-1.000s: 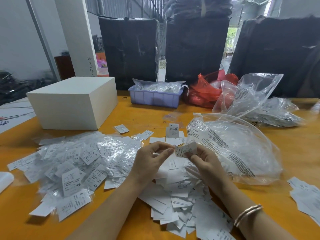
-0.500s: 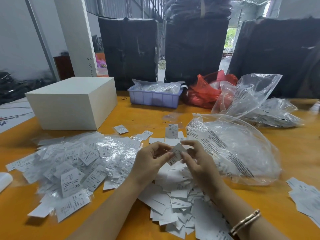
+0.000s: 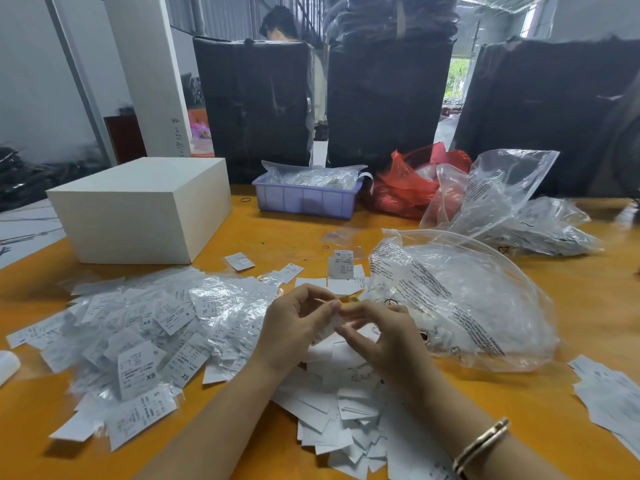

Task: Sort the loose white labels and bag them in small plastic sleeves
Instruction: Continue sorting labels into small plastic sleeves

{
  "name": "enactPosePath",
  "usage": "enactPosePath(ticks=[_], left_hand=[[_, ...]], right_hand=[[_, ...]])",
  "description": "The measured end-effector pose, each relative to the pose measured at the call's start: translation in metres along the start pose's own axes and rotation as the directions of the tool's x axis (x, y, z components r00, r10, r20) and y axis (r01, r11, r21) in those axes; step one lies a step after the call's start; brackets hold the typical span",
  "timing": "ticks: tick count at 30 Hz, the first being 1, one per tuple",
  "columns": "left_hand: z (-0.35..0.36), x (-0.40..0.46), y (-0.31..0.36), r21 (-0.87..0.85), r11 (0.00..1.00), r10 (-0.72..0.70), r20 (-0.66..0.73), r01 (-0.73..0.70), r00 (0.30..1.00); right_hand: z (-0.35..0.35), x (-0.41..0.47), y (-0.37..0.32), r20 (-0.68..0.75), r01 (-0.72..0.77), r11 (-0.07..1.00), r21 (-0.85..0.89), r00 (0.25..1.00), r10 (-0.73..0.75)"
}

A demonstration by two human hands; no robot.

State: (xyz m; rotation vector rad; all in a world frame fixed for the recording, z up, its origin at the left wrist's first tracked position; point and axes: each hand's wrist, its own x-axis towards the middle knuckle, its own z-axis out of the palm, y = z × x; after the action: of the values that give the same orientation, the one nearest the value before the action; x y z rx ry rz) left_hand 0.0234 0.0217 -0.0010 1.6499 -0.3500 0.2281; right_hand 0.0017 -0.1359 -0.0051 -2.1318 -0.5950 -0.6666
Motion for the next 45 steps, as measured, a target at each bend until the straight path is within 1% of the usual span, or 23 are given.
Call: enactPosePath(ticks=[3, 6, 8, 10, 12, 13, 15, 16, 17, 19, 20, 21, 22, 24, 26, 28, 31, 33, 34, 36, 41, 43, 45], left_hand=[[0.0, -0.002, 0.006, -0.07, 0.998, 0.007, 0.069, -0.002, 0.998], [0.0, -0.003, 0.008, 0.037, 0.996, 0.083, 0.084, -0.086, 0.993], [-0.002, -0.002, 0.006, 0.065, 0.994, 0.091, 0.006, -0.092, 0.996], [-0.006, 0.0, 0.007, 0.08, 0.994, 0.079, -0.096, -0.072, 0.992], [-0.013, 0.004, 0.005, 0.246, 0.964, 0.152, -0.209, -0.098, 0.966], [-0.017, 0.005, 0.004, 0.363, 0.926, 0.205, -0.246, -0.106, 0.947], [-0.026, 0.009, 0.002, 0.532, 0.845, 0.246, -0.284, -0.06, 0.927], [-0.029, 0.009, 0.001, 0.583, 0.813, 0.231, -0.29, -0.02, 0.929], [-0.031, 0.009, 0.0, 0.623, 0.782, 0.209, -0.296, 0.022, 0.932], [-0.033, 0.007, -0.003, 0.708, 0.699, 0.18, -0.309, 0.1, 0.934], [-0.034, 0.007, -0.004, 0.75, 0.647, 0.172, -0.315, 0.134, 0.933], [-0.034, 0.006, -0.006, 0.785, 0.597, 0.162, -0.319, 0.165, 0.934], [-0.035, 0.006, -0.007, 0.813, 0.549, 0.148, -0.323, 0.194, 0.935], [-0.035, 0.006, -0.008, 0.858, 0.46, 0.145, -0.325, 0.227, 0.935], [-0.036, 0.007, -0.008, 0.886, 0.41, 0.19, -0.315, 0.217, 0.93], [-0.033, 0.007, -0.005, 0.896, 0.423, 0.274, -0.265, 0.131, 0.925], [-0.023, 0.006, 0.0, 0.855, 0.49, 0.432, -0.067, -0.172, 0.899], [-0.016, 0.002, 0.002, 0.795, 0.495, 0.482, 0.086, -0.352, 0.872], [-0.014, 0.001, 0.002, 0.764, 0.501, 0.487, 0.14, -0.407, 0.862], [-0.01, -0.001, 0.001, 0.713, 0.54, 0.47, 0.186, -0.447, 0.863], [-0.003, -0.001, -0.002, 0.626, 0.678, 0.394, 0.133, -0.386, 0.909], [-0.003, -0.002, -0.002, 0.615, 0.7, 0.364, 0.129, -0.363, 0.922], [-0.002, -0.003, -0.001, 0.611, 0.705, 0.336, 0.16, -0.36, 0.928]], right_hand=[[-0.001, 0.002, -0.001, -0.138, 0.049, 0.998, 0.043, 0.989, -0.042], [-0.005, 0.003, 0.001, -0.19, 0.037, 0.998, 0.06, 0.981, -0.025], [-0.01, 0.004, 0.003, -0.228, 0.049, 0.999, -0.011, 0.972, -0.05], [-0.018, 0.008, 0.008, -0.313, 0.053, 0.993, -0.105, 0.946, -0.084], [-0.034, 0.013, 0.019, -0.41, 0.015, 0.965, -0.262, 0.903, -0.125], [-0.042, 0.015, 0.027, -0.452, -0.047, 0.935, -0.351, 0.883, -0.125], [-0.059, 0.016, 0.043, -0.511, -0.234, 0.851, -0.47, 0.858, -0.046], [-0.065, 0.014, 0.051, -0.515, -0.332, 0.804, -0.494, 0.856, 0.037], [-0.068, 0.011, 0.058, -0.495, -0.424, 0.753, -0.504, 0.856, 0.15], [-0.071, 0.007, 0.07, -0.385, -0.569, 0.61, -0.551, 0.822, 0.419], [-0.071, 0.006, 0.074, -0.315, -0.585, 0.53, -0.614, 0.797, 0.516], [-0.07, 0.005, 0.077, -0.257, -0.568, 0.474, -0.674, 0.78, 0.57], [-0.069, 0.005, 0.078, -0.22, -0.543, 0.447, -0.711, 0.776, 0.592], [-0.068, 0.006, 0.078, -0.201, -0.528, 0.442, -0.725, 0.777, 0.597], [-0.067, 0.007, 0.077, -0.225, -0.534, 0.449, -0.716, 0.786, 0.576], [-0.066, 0.007, 0.077, -0.25, -0.54, 0.455, -0.708, 0.794, 0.553], [-0.066, 0.006, 0.075, -0.293, -0.553, 0.519, -0.652, 0.815, 0.5], [-0.068, 0.005, 0.074, -0.344, -0.569, 0.563, -0.6, 0.818, 0.461], [-0.069, 0.005, 0.073, -0.362, -0.573, 0.576, -0.584, 0.818, 0.447], [-0.07, 0.005, 0.072, -0.396, -0.576, 0.606, -0.549, 0.818, 0.418], [-0.072, 0.005, 0.073, -0.503, -0.561, 0.725, -0.4, 0.796, 0.338], [-0.071, 0.005, 0.074, -0.451, -0.563, 0.718, -0.41, 0.809, 0.377], [-0.068, 0.006, 0.075, -0.329, -0.574, 0.637, -0.514, 0.818, 0.472]])
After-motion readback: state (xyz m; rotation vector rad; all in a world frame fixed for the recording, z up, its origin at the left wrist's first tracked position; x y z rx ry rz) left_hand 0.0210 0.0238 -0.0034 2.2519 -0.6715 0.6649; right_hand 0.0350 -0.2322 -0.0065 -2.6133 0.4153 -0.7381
